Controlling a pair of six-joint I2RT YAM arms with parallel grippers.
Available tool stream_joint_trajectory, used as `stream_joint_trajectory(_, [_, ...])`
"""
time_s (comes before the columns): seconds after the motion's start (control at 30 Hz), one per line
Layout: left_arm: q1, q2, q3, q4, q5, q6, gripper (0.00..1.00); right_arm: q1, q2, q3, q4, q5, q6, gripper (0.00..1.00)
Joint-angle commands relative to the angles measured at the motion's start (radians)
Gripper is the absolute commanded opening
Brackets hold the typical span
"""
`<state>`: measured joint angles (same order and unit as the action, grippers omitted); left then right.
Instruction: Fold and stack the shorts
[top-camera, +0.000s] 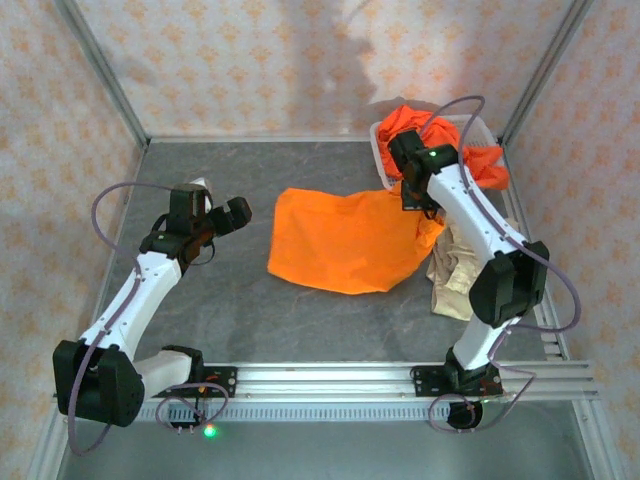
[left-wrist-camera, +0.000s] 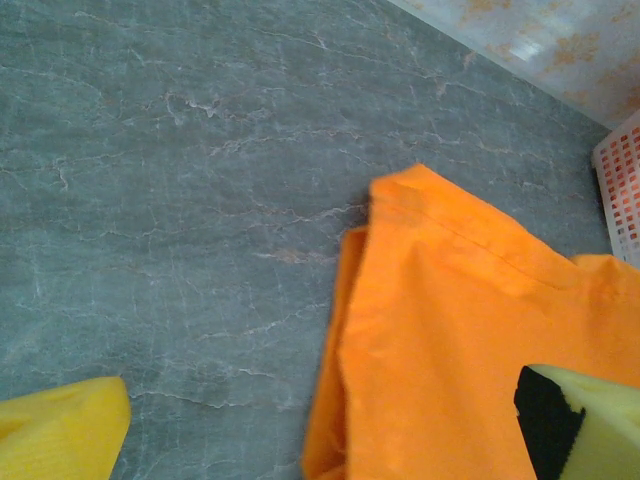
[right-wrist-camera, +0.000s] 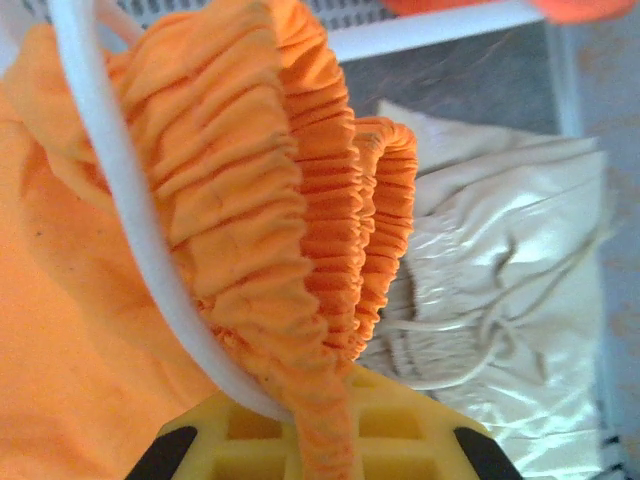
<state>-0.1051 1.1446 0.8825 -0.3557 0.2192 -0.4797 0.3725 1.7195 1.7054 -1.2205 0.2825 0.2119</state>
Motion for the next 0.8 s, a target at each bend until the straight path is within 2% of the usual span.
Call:
stream_joint_trajectory(0.0, [-0.004,-0.025,0.014,-0.027,-0.03,0.016,1.0,0.059,0.008,0.086,-0.16,0.23,0.018,0.0])
stream_joint_trajectory(0.2, [-0.003,-0.029,0.006,-0.031,-0.033,0.021,1.0,0.158,0.15,0.27,-0.364,0.396,0.123,0.0])
stream_joint_trajectory(0.47, [-0.004,-0.023,-0.005,-0.024,-0.032,0.012,1.0,0.36,0.439,0.602,-0.501,0.379,0.237,0.0])
stream_joint_trajectory(0.57, [-0.003,-0.022,-0.01,-0.023,-0.038,0.01,1.0,0.424,0.588,0.789,-0.559,0.331,0.258,0.0])
stream_joint_trajectory(0.67, [-0.003,-0.027,-0.016,-0.023,-0.047,0.004,1.0,0.474,0.712,0.939,-0.543,0.215,0.257,0.03])
stream_joint_trajectory(0.77, [-0.004,-0.034,-0.02,-0.021,-0.053,-0.005,1.0,0.487,0.828,1.104,-0.506,-0.022,0.228,0.27])
